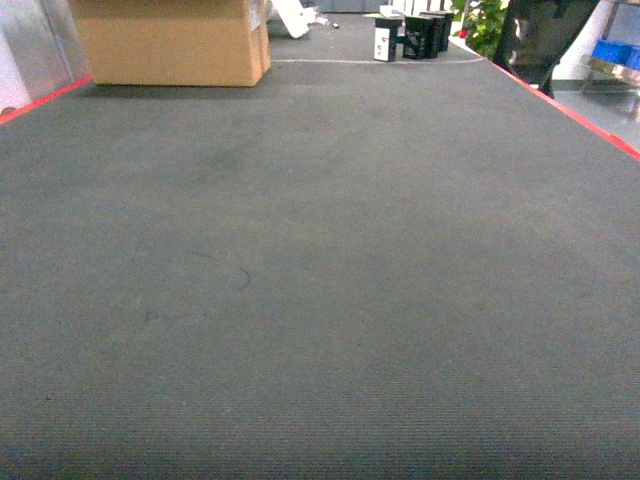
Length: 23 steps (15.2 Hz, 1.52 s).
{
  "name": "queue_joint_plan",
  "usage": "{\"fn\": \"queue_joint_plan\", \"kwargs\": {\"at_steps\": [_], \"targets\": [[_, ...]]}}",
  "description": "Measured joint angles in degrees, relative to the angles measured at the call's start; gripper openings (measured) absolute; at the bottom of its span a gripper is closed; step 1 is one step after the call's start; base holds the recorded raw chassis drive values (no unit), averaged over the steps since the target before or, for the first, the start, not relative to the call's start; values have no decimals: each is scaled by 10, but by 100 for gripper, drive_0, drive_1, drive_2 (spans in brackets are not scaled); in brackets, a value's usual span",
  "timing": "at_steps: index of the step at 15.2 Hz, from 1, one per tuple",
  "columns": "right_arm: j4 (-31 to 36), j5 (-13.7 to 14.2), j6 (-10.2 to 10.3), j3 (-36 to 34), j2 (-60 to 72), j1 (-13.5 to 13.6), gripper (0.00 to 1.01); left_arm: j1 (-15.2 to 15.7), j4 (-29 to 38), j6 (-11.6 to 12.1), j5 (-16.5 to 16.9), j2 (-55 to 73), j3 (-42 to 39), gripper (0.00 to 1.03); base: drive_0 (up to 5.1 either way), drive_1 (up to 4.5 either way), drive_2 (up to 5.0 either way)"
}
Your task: Sort blue parts and orange caps into right shelf containers
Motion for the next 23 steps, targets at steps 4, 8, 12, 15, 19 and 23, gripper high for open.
{"fn": "queue_joint_plan", "kwargs": {"at_steps": [4,8,12,15,19,23], "targets": [[-126,0,0,0,-120,0,43,0,-107,1,0,-123,-16,41,0,0,0],[-126,0,0,0,-120,0,43,0,-107,1,0,-123,-16,41,0,0,0],[-126,0,0,0,-120,0,43,0,-107,1,0,-123,-16,41,0,0,0],[-126,0,0,0,-120,0,43,0,-107,1,0,-123,-16,41,0,0,0],[-126,0,0,0,-120,0,43,0,-107,1,0,-123,-16,41,-17,-17,-17],[-126,0,0,0,-120,0,43,1,-107,1,-1,-123,-16,41,-128,-128,-128]]}}
